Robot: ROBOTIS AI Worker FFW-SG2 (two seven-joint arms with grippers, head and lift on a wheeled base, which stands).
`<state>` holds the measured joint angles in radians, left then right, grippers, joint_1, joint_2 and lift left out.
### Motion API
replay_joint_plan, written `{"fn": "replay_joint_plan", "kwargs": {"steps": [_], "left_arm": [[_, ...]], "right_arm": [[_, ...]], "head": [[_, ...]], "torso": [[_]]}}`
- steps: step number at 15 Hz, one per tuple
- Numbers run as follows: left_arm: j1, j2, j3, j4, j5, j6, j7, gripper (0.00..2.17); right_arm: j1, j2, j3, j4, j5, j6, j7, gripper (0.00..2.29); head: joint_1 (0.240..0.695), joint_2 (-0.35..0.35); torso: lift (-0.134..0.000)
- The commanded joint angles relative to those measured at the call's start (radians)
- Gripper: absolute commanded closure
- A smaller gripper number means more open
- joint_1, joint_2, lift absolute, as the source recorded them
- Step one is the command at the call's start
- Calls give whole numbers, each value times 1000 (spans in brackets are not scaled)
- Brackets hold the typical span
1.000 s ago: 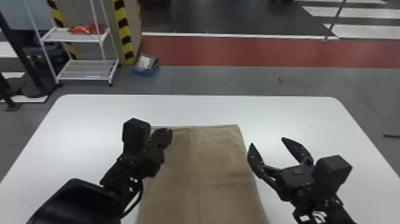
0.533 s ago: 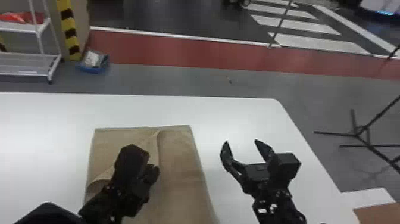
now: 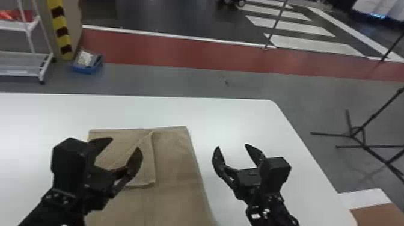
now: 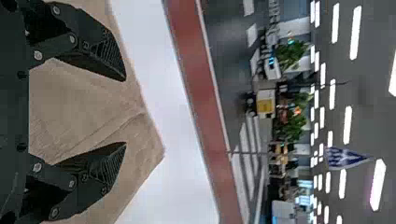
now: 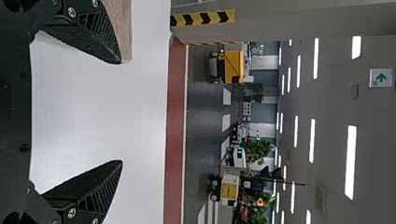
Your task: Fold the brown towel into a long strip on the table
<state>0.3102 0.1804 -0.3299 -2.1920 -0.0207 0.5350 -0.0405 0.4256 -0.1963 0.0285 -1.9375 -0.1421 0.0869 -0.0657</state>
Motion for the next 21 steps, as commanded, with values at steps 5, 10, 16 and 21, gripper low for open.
{"fn": "replay_joint_plan", "kwargs": {"steps": [5, 10, 16, 21], "left_arm": [[27, 2, 144, 136, 56, -355, 119, 36], [38, 4, 134, 152, 35, -364, 116, 39], [35, 4, 114, 186, -12, -361, 116, 39], [29, 4, 115, 196, -10, -358, 116, 39]], "right_arm": [[-41, -3, 159, 140, 68, -189, 257, 323], [-102, -5, 215, 285, 105, -290, 322, 350], [-165, -2, 245, 339, 161, -152, 391, 532], [-168, -2, 254, 327, 159, -121, 412, 532]], "head": [[695, -59], [695, 73], [695, 94], [695, 108]], "torso": [[-111], [-111], [-111], [-111]]}}
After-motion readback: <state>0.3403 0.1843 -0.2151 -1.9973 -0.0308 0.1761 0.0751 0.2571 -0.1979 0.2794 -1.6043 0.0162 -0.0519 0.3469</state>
